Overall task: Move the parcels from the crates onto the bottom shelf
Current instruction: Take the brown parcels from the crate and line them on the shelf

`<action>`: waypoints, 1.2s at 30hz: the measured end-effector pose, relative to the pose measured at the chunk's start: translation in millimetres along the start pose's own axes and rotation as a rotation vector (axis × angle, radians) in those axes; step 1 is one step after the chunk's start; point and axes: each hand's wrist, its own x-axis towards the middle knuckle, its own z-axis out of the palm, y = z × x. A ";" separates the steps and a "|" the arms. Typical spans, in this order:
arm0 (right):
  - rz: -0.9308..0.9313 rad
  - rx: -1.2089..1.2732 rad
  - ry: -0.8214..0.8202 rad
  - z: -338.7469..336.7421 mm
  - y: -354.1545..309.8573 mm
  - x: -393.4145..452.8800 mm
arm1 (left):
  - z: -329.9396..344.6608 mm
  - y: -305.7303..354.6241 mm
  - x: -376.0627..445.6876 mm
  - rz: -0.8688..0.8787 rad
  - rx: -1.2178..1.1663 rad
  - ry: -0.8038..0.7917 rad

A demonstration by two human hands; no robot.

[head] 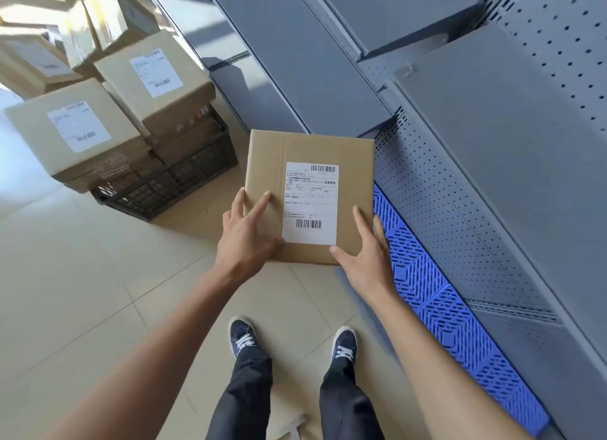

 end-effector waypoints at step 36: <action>0.025 0.012 0.109 139.9 366.9 187.7 | 384.0 -87.0 209.5 0.382 0.235 -0.015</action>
